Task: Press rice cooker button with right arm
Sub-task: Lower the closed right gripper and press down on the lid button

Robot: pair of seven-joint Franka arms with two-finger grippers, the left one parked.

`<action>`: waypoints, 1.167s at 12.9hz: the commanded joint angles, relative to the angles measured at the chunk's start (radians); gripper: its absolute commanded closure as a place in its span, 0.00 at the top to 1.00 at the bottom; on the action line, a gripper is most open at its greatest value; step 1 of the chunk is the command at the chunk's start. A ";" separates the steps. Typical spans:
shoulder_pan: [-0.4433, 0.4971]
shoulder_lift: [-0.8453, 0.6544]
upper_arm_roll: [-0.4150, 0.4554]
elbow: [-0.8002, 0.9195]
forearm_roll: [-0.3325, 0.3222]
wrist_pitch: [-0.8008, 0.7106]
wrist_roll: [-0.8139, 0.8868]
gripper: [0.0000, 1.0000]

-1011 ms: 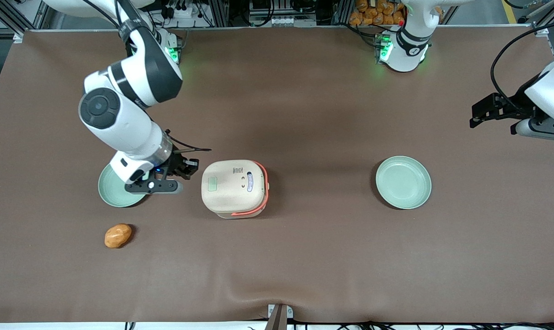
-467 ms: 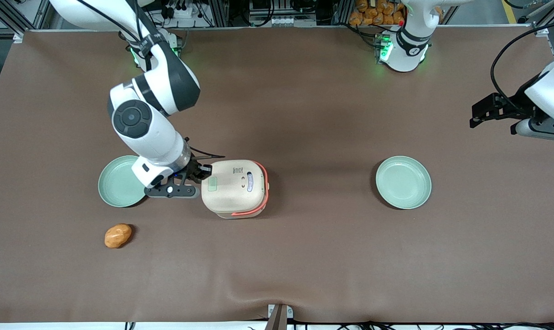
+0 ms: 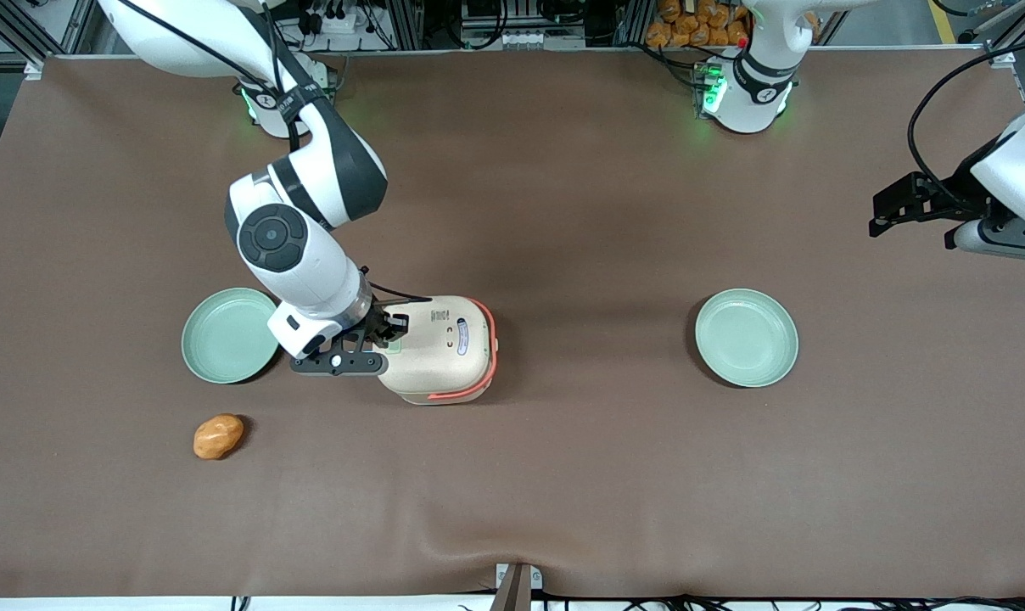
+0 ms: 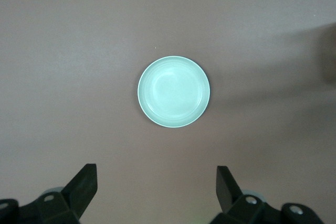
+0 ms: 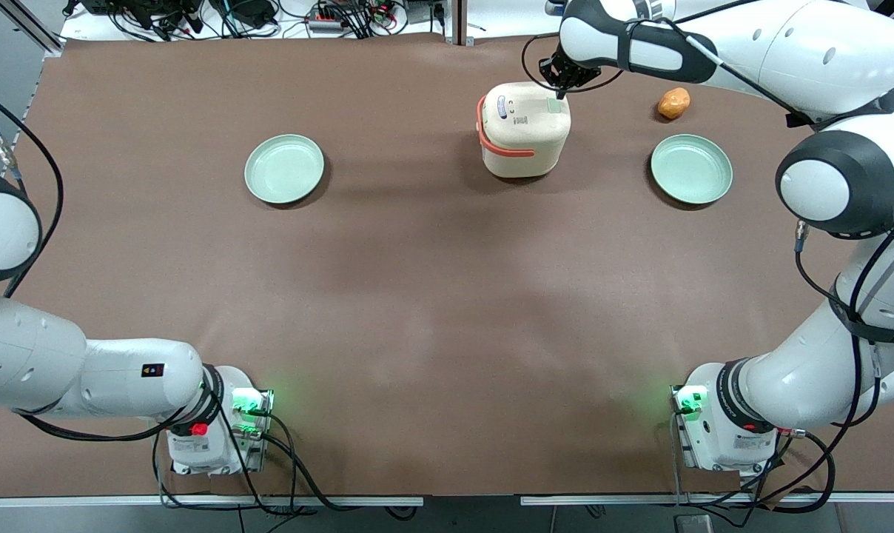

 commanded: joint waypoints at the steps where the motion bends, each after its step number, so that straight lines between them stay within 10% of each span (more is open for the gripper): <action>1: 0.014 0.025 0.003 0.028 -0.029 -0.006 0.028 0.00; 15: 0.017 0.063 0.003 -0.015 -0.084 0.057 0.030 0.00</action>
